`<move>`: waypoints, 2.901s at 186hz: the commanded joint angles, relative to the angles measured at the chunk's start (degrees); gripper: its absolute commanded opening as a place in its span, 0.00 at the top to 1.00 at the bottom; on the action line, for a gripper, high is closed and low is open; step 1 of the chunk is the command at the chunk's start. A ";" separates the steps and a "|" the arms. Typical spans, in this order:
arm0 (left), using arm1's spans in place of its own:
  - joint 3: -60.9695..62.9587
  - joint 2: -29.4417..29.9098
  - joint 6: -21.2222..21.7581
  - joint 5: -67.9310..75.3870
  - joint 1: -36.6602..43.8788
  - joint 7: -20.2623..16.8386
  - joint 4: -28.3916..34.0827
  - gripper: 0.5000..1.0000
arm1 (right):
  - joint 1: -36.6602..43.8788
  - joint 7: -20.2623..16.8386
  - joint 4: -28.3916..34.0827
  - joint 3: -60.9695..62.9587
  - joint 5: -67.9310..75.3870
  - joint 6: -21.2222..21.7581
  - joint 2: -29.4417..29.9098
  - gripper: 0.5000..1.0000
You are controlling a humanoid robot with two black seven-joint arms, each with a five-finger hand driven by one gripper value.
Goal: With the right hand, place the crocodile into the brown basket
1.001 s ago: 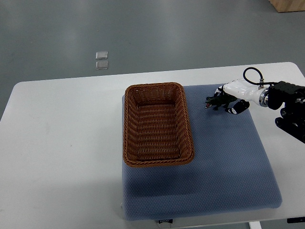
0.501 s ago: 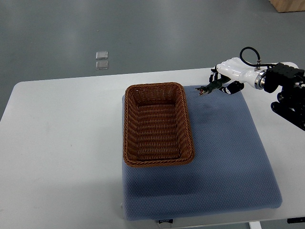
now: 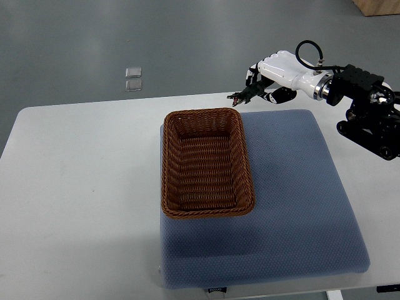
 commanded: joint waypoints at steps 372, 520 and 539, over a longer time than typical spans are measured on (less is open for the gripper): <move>0.00 0.00 0.00 -0.05 0.00 -0.01 0.00 0.00 | -18.09 -0.64 -2.53 38.50 30.76 16.37 7.05 0.17; 0.00 0.00 0.00 0.04 0.00 -0.01 0.00 0.00 | -23.98 -4.41 -14.48 54.14 54.76 21.46 10.56 0.18; 0.00 0.00 0.00 0.04 0.00 -0.01 0.00 0.00 | -24.42 -4.41 -14.57 54.75 55.90 22.52 10.47 0.17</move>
